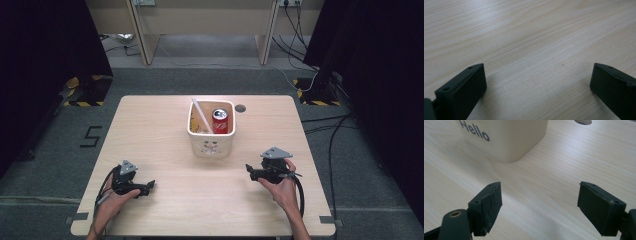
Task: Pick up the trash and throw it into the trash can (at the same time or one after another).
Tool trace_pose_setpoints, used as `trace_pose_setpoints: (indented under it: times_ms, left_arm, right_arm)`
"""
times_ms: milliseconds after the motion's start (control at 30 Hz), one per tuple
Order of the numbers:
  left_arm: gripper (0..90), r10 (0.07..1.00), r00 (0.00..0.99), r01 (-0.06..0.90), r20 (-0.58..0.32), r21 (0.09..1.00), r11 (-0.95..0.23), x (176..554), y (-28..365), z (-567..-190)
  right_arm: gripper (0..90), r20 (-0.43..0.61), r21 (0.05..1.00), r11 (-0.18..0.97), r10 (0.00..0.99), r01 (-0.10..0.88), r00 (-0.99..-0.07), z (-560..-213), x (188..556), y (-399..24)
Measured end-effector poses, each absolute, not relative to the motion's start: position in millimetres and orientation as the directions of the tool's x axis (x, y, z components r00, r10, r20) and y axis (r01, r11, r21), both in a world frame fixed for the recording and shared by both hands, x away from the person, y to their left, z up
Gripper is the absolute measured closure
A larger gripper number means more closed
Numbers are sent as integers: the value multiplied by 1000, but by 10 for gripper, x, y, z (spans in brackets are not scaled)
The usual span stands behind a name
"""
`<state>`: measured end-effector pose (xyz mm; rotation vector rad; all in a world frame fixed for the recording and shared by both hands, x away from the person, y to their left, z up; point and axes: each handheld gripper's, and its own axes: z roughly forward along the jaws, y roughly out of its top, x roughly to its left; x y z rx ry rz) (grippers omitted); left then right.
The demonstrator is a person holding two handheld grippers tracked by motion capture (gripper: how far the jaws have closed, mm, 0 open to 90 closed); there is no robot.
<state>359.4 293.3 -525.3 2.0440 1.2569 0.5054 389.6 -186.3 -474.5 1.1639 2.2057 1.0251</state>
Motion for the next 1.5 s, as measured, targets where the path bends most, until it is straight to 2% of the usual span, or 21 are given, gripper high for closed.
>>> trace_pose_setpoints:
  times_ms: [600, 1500]
  left_arm:
    - [0, 888, 459, 626, -22, 717, -306, 3594, 2933, -5253]
    - [0, 888, 460, 626, -22, 717, -306, 3594, 2933, -5253]
  right_arm:
    - [190, -33, 772, 375, 830, 513, -557, -4887, 3792, -1797]
    - [173, -20, 746, 356, 856, 563, -516, -5076, 3548, -1975]
